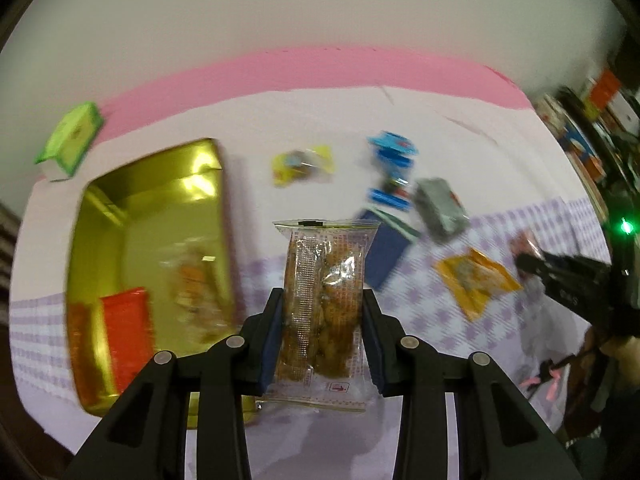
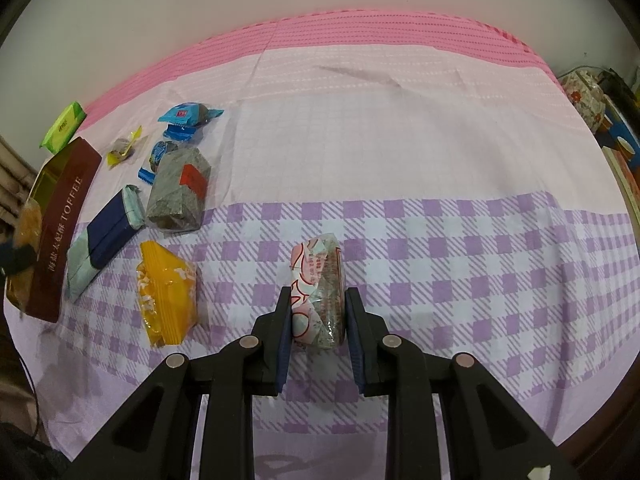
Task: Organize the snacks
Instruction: 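Carry the pastry bag into the tin and open the left tool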
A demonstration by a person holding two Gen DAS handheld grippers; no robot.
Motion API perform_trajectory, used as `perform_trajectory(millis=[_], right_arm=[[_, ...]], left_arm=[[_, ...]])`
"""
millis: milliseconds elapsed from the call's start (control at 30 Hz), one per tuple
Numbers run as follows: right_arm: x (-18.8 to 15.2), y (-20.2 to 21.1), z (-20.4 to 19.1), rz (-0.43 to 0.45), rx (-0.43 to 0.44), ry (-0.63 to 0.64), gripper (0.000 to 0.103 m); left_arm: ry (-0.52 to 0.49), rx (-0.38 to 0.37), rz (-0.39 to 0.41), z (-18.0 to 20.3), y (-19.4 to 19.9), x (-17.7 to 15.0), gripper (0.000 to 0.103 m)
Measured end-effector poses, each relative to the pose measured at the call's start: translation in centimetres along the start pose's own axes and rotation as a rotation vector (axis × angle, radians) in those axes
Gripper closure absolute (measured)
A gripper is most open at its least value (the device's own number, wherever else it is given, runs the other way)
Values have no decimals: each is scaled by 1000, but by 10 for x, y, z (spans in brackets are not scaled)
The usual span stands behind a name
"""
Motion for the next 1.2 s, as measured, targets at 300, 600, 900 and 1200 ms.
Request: perform_trajectory(millis=[300,600,900,1200], right_arm=[[-1,-1,0,-3,-5,0,80],[2,-5,-1,-4,-21,8,80],[2,-6,-2,-2,-33,6,80],[2,-7,-2,-1,-37,8,80]], left_arm=[[185,161,-48,-100,8,-31,65],[269,214,-149,-150,-9,-73,65],[231,258,-197,-150,-27,-84,65],[241,251,-203,-156,-32,-90,65]])
Point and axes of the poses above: each gripper's, at about its wrist camera, not at the fingertips, and y roughly against the way its jaws point, z to its right, x to its top, the point moved 7 cm from there along -y, roughly the way its jaws point, and after that the axes turned 14 degrees about -y, right-handed, at the moved point
